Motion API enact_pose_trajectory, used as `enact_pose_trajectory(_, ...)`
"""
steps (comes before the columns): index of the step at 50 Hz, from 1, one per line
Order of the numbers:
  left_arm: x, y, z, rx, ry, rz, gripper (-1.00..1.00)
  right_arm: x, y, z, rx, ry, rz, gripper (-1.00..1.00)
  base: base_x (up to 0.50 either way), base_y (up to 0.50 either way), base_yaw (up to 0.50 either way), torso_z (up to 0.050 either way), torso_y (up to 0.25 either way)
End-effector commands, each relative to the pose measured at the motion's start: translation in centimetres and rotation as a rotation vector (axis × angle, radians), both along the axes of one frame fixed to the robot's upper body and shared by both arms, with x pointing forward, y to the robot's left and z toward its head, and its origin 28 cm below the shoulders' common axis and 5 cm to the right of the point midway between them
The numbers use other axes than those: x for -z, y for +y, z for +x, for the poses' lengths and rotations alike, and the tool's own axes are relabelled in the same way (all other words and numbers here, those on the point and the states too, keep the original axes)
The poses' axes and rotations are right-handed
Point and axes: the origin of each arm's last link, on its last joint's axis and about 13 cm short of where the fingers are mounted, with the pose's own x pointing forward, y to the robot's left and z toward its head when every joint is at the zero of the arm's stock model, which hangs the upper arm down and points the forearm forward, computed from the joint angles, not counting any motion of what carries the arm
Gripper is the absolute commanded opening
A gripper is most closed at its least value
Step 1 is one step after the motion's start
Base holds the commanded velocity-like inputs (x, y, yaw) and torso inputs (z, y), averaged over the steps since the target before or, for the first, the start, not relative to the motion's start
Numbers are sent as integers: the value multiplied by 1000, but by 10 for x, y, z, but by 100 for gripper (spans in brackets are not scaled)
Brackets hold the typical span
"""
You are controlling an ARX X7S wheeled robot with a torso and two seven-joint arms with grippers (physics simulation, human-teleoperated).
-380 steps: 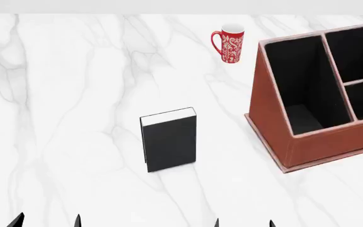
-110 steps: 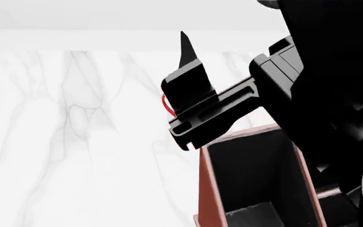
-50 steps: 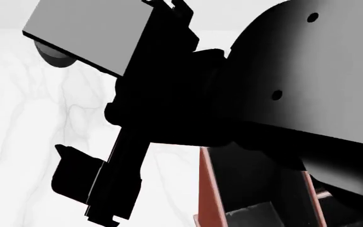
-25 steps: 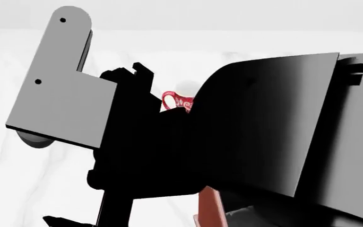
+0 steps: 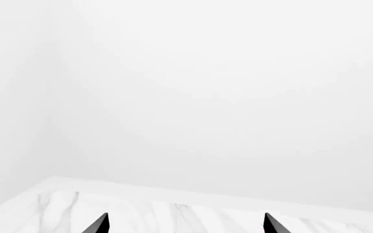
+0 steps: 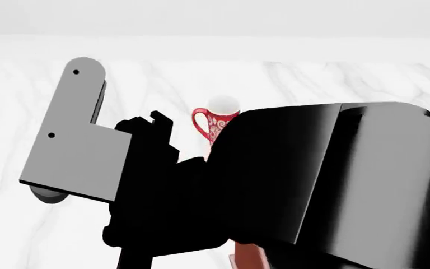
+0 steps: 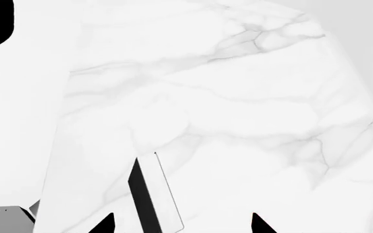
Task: Pick up the book and place it in the left compartment of the caddy.
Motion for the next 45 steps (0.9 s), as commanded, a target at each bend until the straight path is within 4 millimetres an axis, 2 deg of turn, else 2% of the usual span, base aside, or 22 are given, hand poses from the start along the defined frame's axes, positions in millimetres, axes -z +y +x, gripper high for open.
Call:
enact_pose_trajectory(1,0,0,0,1,-2,1,100,15,3,5,3,18,-13,100,0,0,0,0,0)
enact_pose_trajectory(24,-1,0,-1,4,-6,2,100,42,8,8,17,54,-34,100,0,0,0,0,0)
enact_pose_trajectory(45,-1,0,-1,4,-8,5,100,59,12,8,0,79,-57,100,0,0,0,0,0)
